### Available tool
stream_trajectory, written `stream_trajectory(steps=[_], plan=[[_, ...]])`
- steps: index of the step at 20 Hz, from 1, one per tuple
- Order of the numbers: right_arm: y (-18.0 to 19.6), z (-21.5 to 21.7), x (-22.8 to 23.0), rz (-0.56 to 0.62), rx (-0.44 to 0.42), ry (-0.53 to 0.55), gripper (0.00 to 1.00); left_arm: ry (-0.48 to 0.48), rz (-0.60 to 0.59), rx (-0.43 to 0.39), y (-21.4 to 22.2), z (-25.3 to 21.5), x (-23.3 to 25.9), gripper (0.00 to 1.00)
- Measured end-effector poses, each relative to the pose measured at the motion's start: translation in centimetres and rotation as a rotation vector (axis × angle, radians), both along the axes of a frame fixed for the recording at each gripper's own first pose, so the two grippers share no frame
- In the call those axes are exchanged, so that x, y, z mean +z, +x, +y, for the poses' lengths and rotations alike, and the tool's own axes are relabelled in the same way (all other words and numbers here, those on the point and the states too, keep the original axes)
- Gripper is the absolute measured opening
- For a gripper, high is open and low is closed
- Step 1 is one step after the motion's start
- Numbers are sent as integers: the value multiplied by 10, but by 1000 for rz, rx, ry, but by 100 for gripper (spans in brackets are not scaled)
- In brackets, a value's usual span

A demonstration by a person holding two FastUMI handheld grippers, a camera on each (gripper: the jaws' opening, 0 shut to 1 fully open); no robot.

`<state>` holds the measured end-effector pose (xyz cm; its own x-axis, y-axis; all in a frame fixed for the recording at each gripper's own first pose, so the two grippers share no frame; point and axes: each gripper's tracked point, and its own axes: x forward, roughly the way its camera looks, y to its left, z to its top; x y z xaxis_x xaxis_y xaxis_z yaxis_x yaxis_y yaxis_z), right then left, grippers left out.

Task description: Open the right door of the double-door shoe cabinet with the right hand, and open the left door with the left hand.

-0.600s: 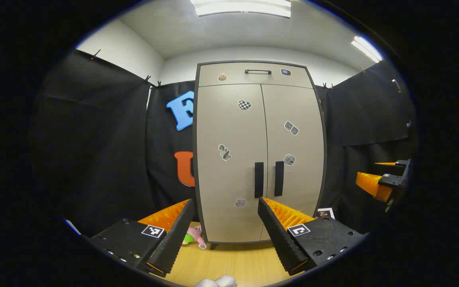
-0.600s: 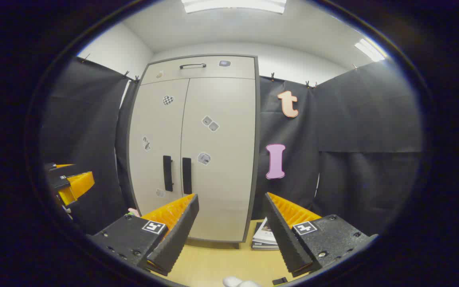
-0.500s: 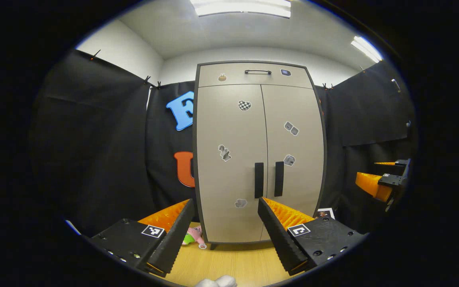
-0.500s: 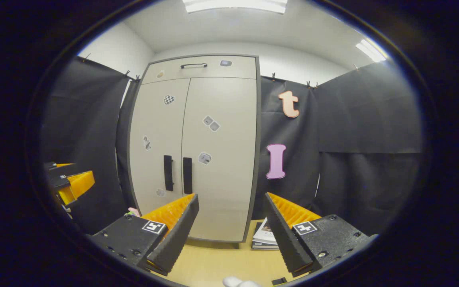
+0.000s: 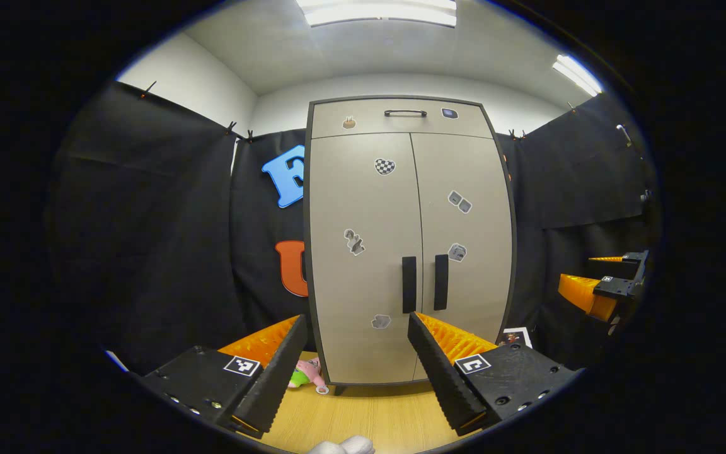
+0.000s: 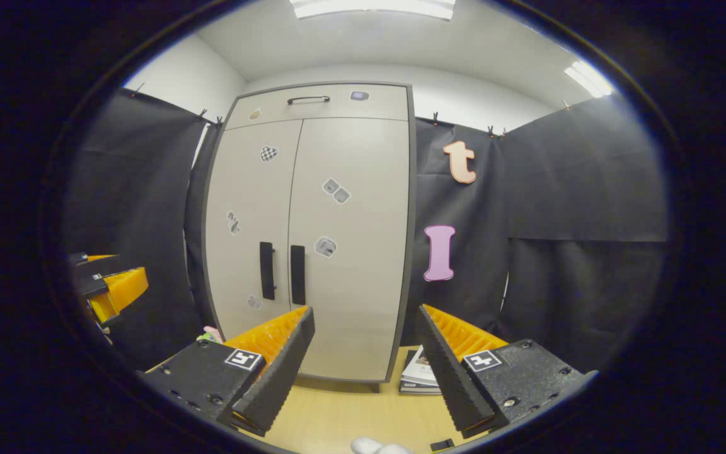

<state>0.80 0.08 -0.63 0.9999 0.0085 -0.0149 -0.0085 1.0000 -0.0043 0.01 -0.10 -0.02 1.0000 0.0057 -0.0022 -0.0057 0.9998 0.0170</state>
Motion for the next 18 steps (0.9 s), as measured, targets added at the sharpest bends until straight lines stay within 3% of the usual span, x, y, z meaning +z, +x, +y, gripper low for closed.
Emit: stream_trajectory(steps=[8,18], plan=[[34,23,-4,3,17,-8,100,12,10,26,-10,10,-5,96],[134,91,-5,10,63,10,100,-4,32,65,-29,25,-13,96]])
